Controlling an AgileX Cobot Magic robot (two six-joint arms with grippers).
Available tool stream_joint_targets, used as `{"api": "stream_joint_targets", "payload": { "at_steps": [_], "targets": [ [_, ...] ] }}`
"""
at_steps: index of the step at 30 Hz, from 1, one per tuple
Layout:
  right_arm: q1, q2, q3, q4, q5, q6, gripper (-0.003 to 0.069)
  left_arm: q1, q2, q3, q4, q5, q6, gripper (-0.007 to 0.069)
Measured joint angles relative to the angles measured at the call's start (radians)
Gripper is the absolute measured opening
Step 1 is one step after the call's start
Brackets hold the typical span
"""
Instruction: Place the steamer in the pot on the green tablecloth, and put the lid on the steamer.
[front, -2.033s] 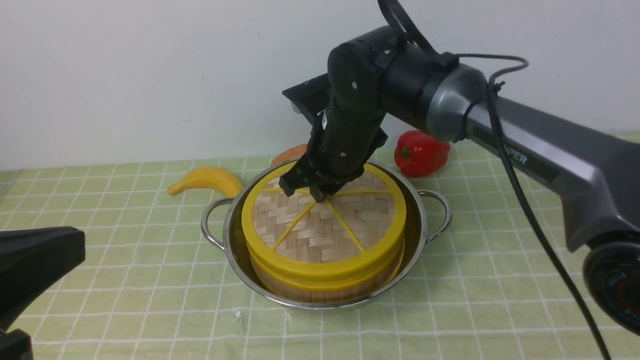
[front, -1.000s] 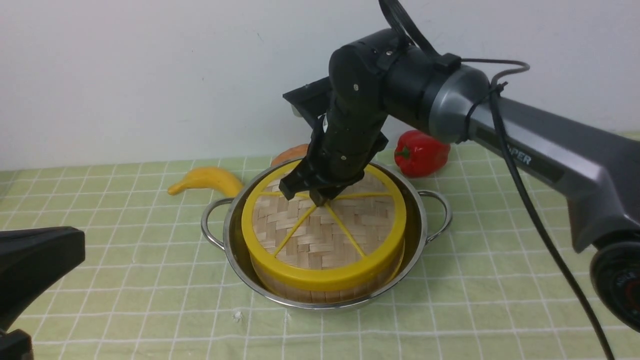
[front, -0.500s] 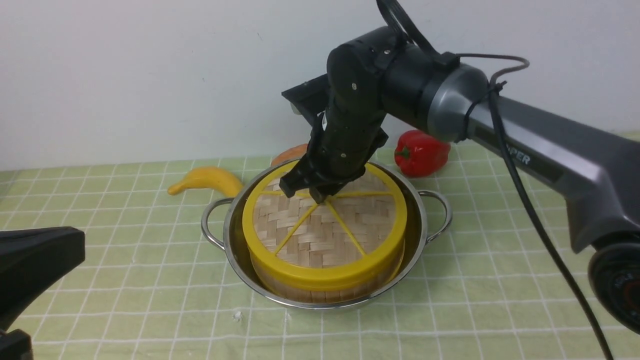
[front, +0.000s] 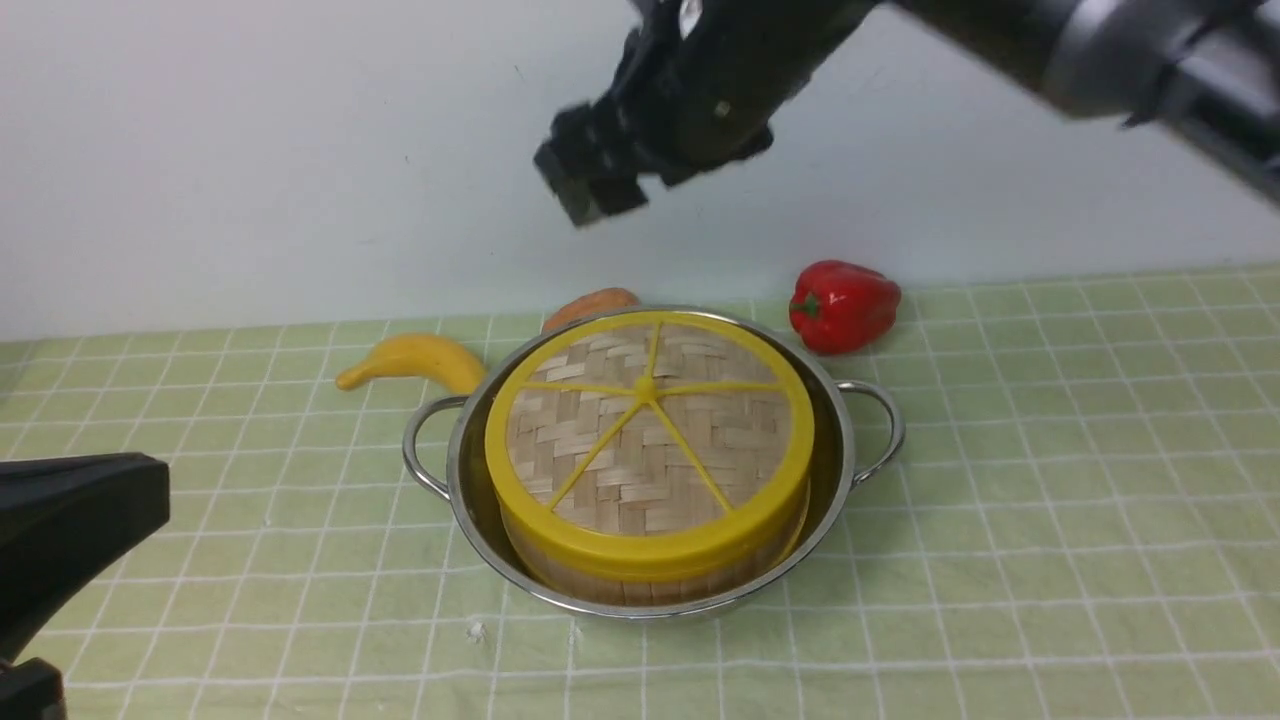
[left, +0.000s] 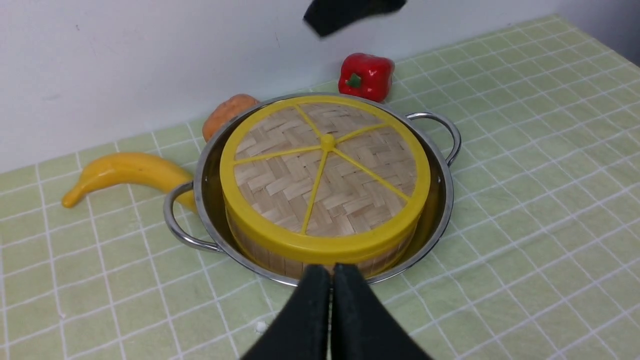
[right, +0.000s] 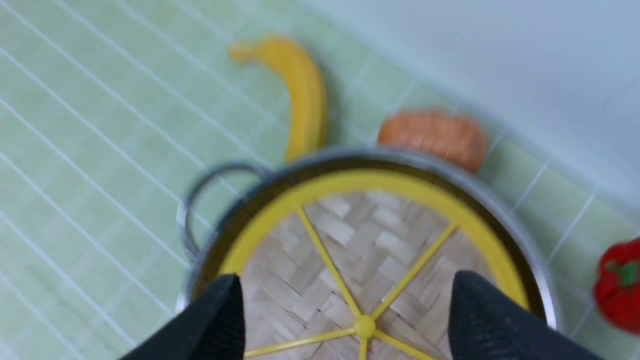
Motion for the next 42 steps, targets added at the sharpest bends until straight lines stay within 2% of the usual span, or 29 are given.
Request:
{"api": "stream_joint_targets", "payload": {
  "at_steps": [3, 8, 10, 11, 13, 15, 19, 23, 39, 42],
  "targets": [
    [0.0, -0.203, 0.086, -0.012, -0.01, -0.001, 0.0444, 0.0, 0.0, 0.0, 0.009, 0.0, 0.0, 0.0001],
    [0.0, -0.547, 0.323, -0.084, -0.015, 0.002, 0.0277, 0.0, 0.0, 0.0, 0.014, -0.009, 0.0, 0.0001],
    [0.0, -0.735, 0.531, -0.129, -0.015, 0.025, 0.0153, 0.0, 0.0, 0.0, 0.015, -0.032, 0.0, 0.0001],
    [0.0, -0.749, 0.567, -0.132, -0.015, 0.027, 0.0144, 0.0, 0.0, 0.0, 0.015, -0.032, 0.0, 0.0001],
    [0.0, -0.915, 0.797, -0.156, -0.067, 0.056, 0.005, 0.0, 0.0, 0.0, 0.015, -0.047, 0.0, 0.0001],
    [0.0, -1.056, 0.991, -0.171, -0.194, 0.092, -0.0008, 0.0, 0.0, 0.0, 0.015, -0.05, 0.0, 0.0005],
    [0.0, -1.253, 1.322, -0.172, -0.446, 0.167, -0.0016, 0.0, 0.0, 0.0, 0.008, -0.052, 0.0, 0.0012],
    [0.0, -1.316, 1.443, -0.168, -0.519, 0.186, -0.0015, 0.0, 0.0, 0.0, 0.003, -0.052, 0.0, 0.0012],
    [0.0, -1.334, 1.457, -0.169, -0.554, 0.188, 0.0027, 0.0, 0.0, 0.0, 0.0, -0.052, 0.0, 0.0034],
    [-0.016, -1.351, 1.482, -0.219, -0.566, 0.154, 0.0043, 0.0, 0.0, 0.0, 0.0, -0.052, 0.0, 0.0043]
  ]
}}
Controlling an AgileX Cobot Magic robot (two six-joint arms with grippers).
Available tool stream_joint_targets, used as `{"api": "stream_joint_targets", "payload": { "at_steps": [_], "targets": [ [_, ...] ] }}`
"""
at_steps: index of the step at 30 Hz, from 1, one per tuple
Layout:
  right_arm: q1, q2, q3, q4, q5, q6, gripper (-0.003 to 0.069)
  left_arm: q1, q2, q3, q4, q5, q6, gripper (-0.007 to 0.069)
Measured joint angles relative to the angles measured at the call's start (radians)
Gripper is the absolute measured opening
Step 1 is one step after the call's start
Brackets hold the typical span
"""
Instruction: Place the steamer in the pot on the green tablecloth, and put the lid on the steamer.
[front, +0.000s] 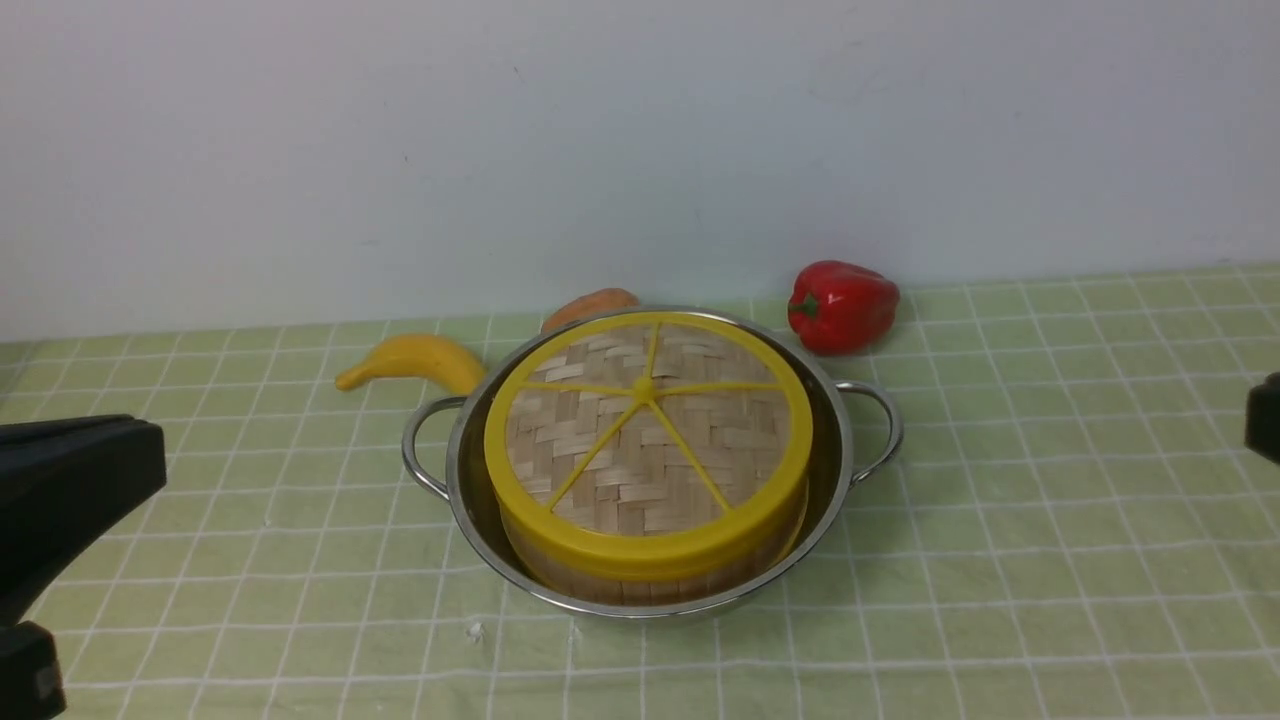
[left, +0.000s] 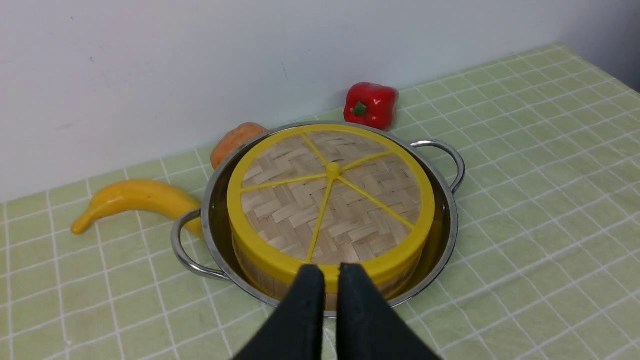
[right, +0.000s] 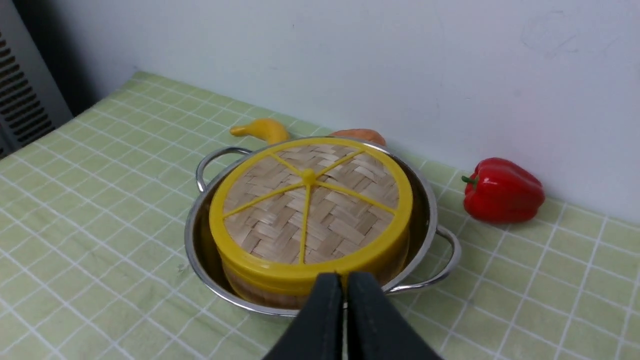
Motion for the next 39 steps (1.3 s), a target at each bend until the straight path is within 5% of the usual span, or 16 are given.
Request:
{"api": "stream_joint_targets", "payload": {
  "at_steps": [10, 19, 39],
  "targets": [
    [-0.359, -0.27, 0.423, -0.081, -0.256, -0.022, 0.0087, 0.0, 0.0, 0.0, -0.001, 0.0, 0.0, 0.0064],
    [-0.533, -0.592, 0.728, -0.083, -0.44, -0.007, 0.012, 0.0, 0.0, 0.0, -0.001, -0.001, 0.0, 0.0081],
    [-0.547, -0.597, 0.755, -0.083, -0.392, 0.003, 0.0175, 0.0, 0.005, 0.0, -0.003, -0.002, 0.0, 0.0107]
  ]
}}
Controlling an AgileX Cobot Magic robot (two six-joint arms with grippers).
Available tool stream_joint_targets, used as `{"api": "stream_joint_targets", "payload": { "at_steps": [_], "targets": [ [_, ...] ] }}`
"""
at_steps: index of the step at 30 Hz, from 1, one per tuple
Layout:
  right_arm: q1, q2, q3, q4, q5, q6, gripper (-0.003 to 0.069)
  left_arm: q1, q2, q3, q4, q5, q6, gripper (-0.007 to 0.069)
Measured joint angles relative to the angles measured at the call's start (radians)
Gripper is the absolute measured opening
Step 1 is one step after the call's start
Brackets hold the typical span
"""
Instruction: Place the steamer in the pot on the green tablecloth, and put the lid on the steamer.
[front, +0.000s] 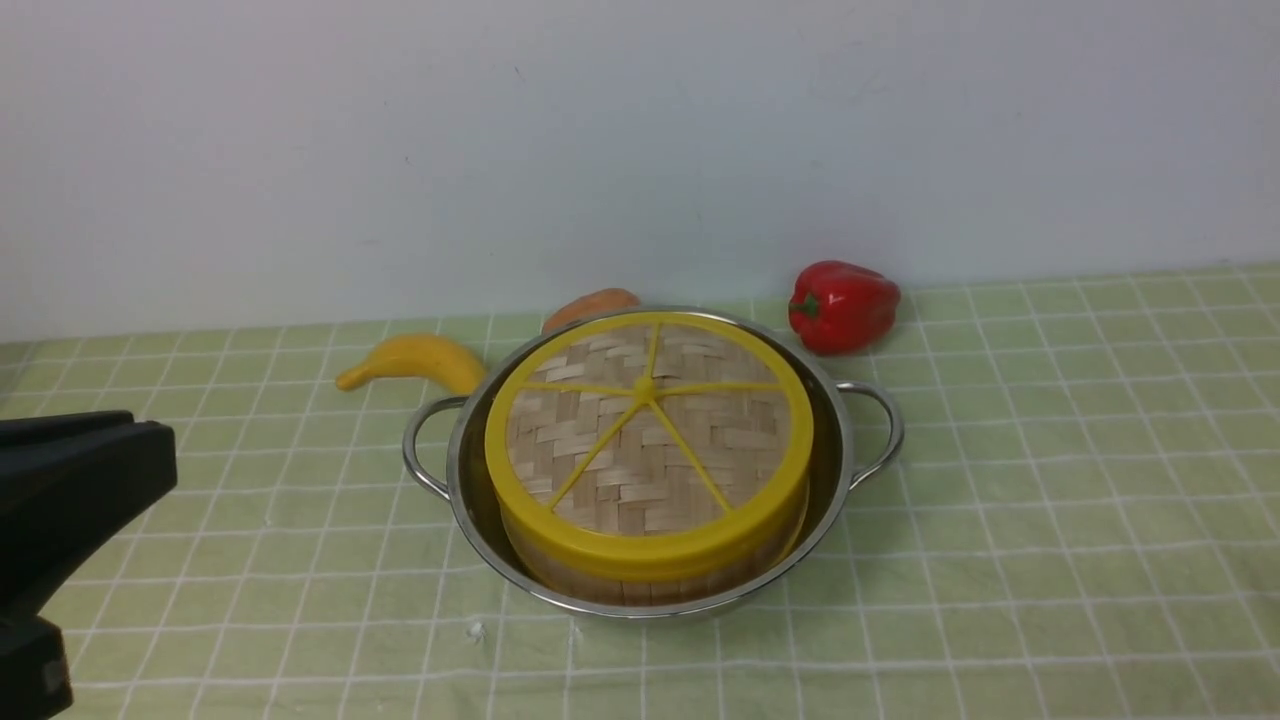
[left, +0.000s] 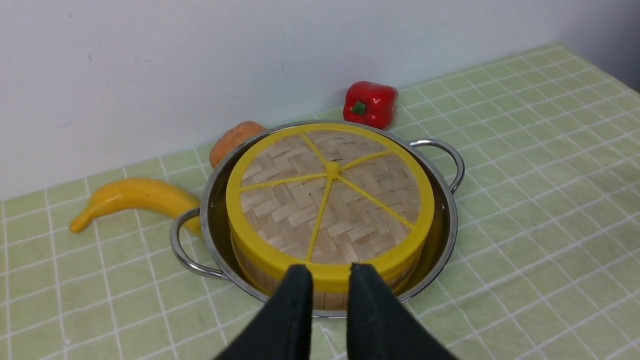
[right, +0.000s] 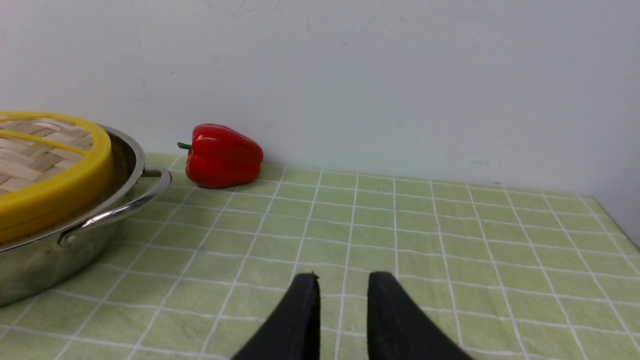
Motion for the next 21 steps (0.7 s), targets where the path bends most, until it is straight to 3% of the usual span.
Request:
{"api": "stream_joint_targets", "payload": {
  "at_steps": [11, 14, 21],
  "targets": [
    [0.0, 0.0, 0.0, 0.0, 0.0, 0.0, 0.0199, 0.0, 0.0, 0.0, 0.004, 0.0, 0.009, 0.0122],
    [0.0, 0.0, 0.0, 0.0, 0.0, 0.0, 0.0208, 0.005, 0.0, 0.0, 0.056, 0.0, 0.043, 0.0127],
    [0.0, 0.0, 0.001, 0.0, 0.0, 0.0, 0.0227, 0.103, -0.058, 0.057, 0.145, -0.104, 0.017, 0.0127]
  ]
}}
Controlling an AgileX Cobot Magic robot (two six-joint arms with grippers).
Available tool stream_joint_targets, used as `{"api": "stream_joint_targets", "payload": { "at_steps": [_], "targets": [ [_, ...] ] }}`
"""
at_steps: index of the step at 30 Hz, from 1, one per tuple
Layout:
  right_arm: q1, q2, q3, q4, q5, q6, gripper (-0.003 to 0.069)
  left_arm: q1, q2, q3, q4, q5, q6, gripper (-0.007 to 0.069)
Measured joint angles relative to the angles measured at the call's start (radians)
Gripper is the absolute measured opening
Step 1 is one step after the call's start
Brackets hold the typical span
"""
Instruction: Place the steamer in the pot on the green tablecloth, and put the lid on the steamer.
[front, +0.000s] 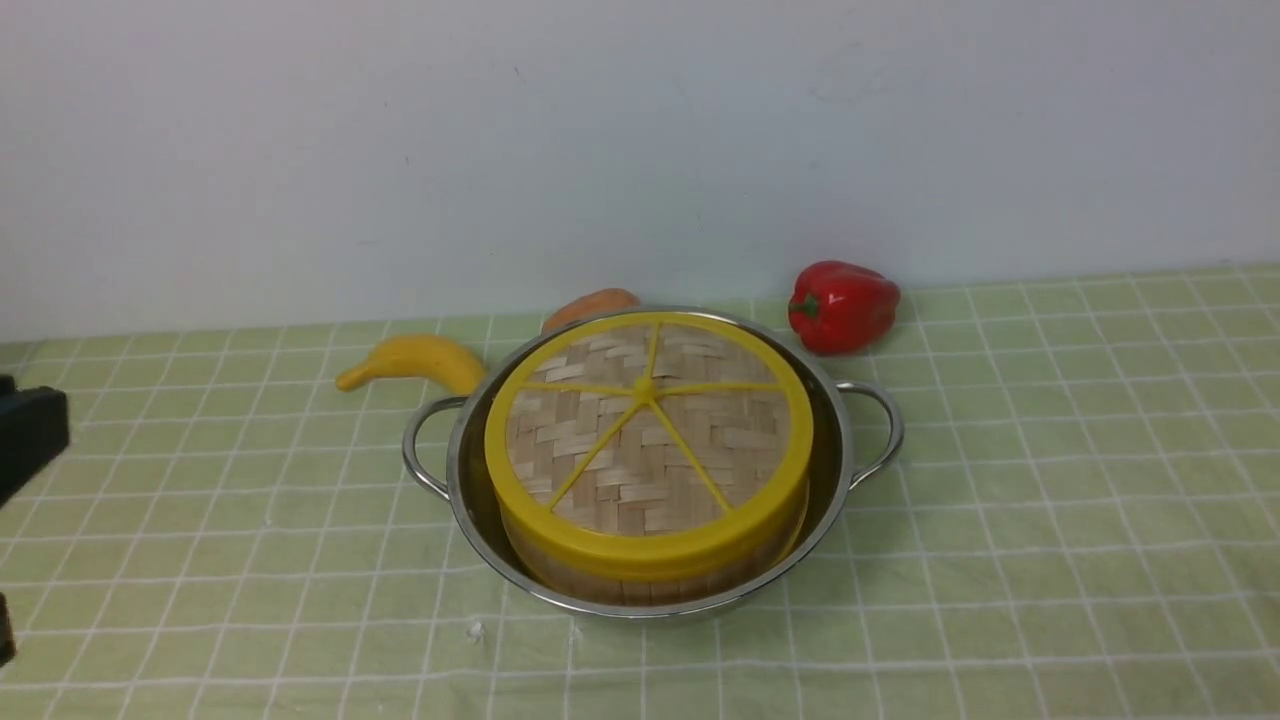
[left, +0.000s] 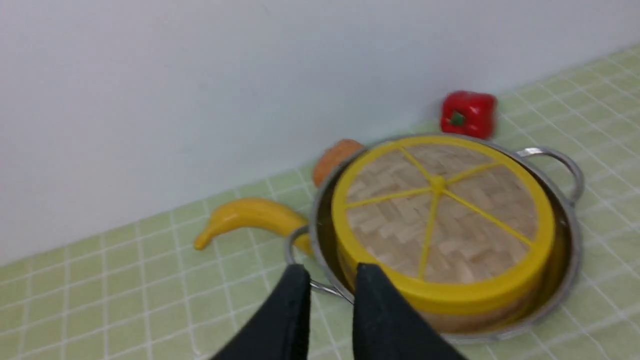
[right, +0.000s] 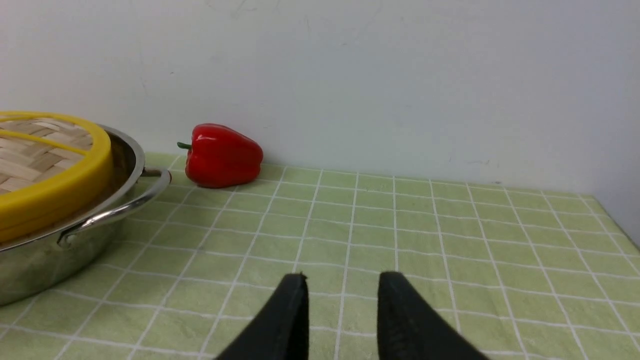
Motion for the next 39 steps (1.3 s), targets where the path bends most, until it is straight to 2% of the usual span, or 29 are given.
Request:
{"api": "stream_joint_targets", "payload": {
  "at_steps": [2, 7, 8, 11, 15, 39],
  "targets": [
    [0.0, 0.0, 0.0, 0.0, 0.0, 0.0, 0.0231, 0.035, -0.046, 0.062, 0.026, -0.085, -0.014, 0.0129],
    [0.0, 0.0, 0.0, 0.0, 0.0, 0.0, 0.0239, 0.115, -0.225, 0.375, 0.051, -0.362, -0.03, 0.0138],
    [0.0, 0.0, 0.0, 0.0, 0.0, 0.0, 0.0239, 0.117, -0.225, 0.388, 0.051, -0.37, -0.031, 0.0138],
    [0.0, 0.0, 0.0, 0.0, 0.0, 0.0, 0.0239, 0.154, -0.373, 0.596, 0.049, -0.455, -0.063, 0.014],
    [0.0, 0.0, 0.0, 0.002, 0.0, 0.0, 0.024, 0.181, -0.472, 0.708, 0.049, -0.47, -0.078, 0.0149],
    [0.0, -0.005, 0.0, 0.003, 0.001, 0.001, 0.024, 0.196, -0.531, 0.743, 0.059, -0.507, -0.073, 0.016]
  ]
}}
